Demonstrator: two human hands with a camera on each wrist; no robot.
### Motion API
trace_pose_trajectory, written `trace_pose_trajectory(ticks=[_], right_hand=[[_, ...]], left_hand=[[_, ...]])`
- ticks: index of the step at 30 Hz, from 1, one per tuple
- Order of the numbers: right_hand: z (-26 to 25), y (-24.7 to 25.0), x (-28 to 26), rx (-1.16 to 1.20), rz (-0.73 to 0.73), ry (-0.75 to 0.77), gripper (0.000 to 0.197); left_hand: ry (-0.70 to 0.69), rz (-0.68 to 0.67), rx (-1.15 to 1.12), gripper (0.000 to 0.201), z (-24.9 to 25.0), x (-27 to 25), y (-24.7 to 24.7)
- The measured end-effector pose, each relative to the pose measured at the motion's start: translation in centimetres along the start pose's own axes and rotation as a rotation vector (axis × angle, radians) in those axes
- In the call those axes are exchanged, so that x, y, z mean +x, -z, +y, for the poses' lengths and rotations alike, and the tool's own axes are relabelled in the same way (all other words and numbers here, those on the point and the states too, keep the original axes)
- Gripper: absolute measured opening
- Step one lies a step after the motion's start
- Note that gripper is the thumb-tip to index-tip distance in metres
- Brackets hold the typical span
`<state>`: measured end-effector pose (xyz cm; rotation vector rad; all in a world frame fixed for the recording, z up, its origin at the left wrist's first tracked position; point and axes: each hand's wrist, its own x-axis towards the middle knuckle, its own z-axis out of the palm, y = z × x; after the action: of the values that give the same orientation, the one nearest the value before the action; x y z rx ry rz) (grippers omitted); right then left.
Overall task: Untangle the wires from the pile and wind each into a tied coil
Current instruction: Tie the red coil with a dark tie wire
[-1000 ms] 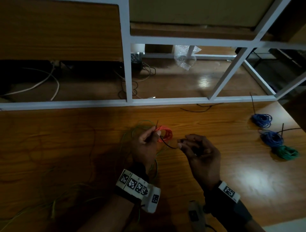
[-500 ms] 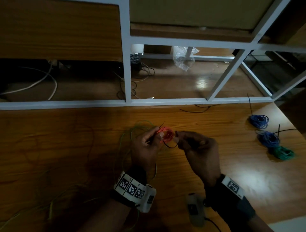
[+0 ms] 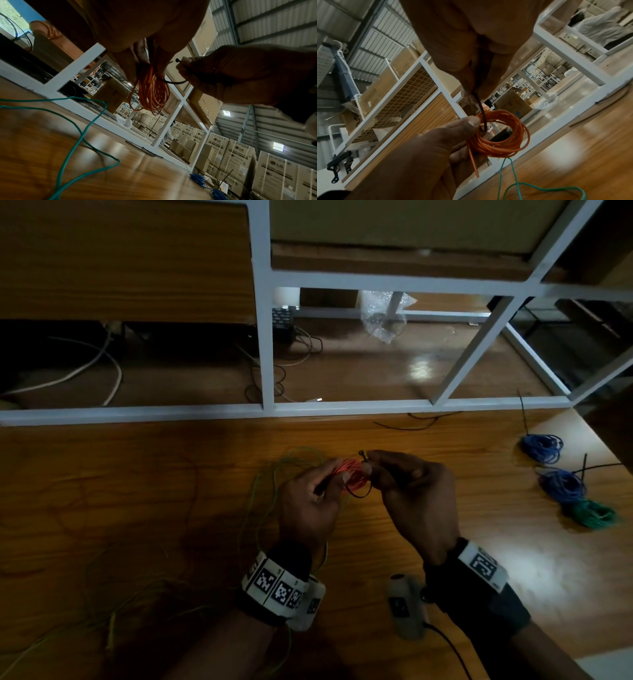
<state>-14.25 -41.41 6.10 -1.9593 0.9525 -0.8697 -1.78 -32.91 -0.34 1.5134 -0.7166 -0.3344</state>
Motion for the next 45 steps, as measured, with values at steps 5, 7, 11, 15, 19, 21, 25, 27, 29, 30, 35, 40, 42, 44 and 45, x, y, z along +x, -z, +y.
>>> trace_pose_trajectory(ticks=[5, 7, 11, 15, 19, 21, 25, 27, 29, 30, 35, 40, 42, 44, 45], right_hand=[[0.0, 0.09, 0.15, -0.045, 0.015, 0.039, 0.016], [0.19, 0.04, 0.14, -0.053, 0.026, 0.04, 0.016], [0.71, -0.1, 0.0, -0.095, 0.044, 0.05, 0.017], [0.76, 0.09, -0.04, -0.082, 0.034, 0.023, 0.018], [0.59, 0.4, -0.21, -0.052, 0.049, 0.012, 0.016], [0.66, 0.4, -0.24, -0.061, 0.033, 0.013, 0.016], [0.85, 0.03, -0.24, -0.117, 0.028, 0.028, 0.013], [0.82, -0.09, -0.23, -0.12, 0.029, 0.018, 0.013], [0.69, -0.07, -0.28, -0.107, 0.032, 0.01, 0.012], [0.59, -0.01, -0.34, -0.109, 0.034, 0.016, 0.012], [0.4, 0.06, -0.66, -0.139, 0.029, 0.064, 0.016], [0.43, -0.17, -0.73, -0.204, 0.025, 0.071, 0.017], [0.38, -0.1, -0.69, -0.187, 0.04, 0.072, 0.017], [0.34, -0.04, -0.63, -0.186, 0.041, 0.078, 0.017], [0.34, -0.02, -0.64, -0.194, 0.036, 0.081, 0.017]], left_hand=[[-0.015, -0.009, 0.022, 0.026, 0.06, -0.01, -0.21], [-0.015, -0.003, 0.026, 0.026, 0.02, 0.03, -0.27], [-0.013, -0.005, 0.039, 0.026, -0.16, 0.04, -0.41], [-0.022, -0.018, 0.027, 0.023, 0.09, -0.16, -0.53], [0.006, -0.01, 0.017, 0.025, -0.16, -0.13, -0.62], [0.009, -0.012, 0.034, 0.026, -0.37, -0.12, -0.63], [0.016, -0.019, 0.037, 0.025, -0.27, -0.17, -0.55], [0.014, -0.027, 0.032, 0.025, -0.12, -0.25, -0.43], [-0.005, -0.031, 0.05, 0.026, -0.02, -0.34, -0.36], [-0.007, -0.03, 0.059, 0.026, -0.1, -0.35, -0.36], [0.017, -0.002, 0.063, 0.029, -0.37, -0.41, -0.41], [-0.001, -0.007, 0.072, 0.026, -0.08, -0.45, -0.21], [-0.008, -0.013, 0.062, 0.025, -0.01, -0.53, -0.16], [0.003, -0.013, 0.048, 0.026, 0.01, -0.53, -0.11], [-0.004, -0.013, 0.051, 0.026, -0.09, -0.51, -0.11]])
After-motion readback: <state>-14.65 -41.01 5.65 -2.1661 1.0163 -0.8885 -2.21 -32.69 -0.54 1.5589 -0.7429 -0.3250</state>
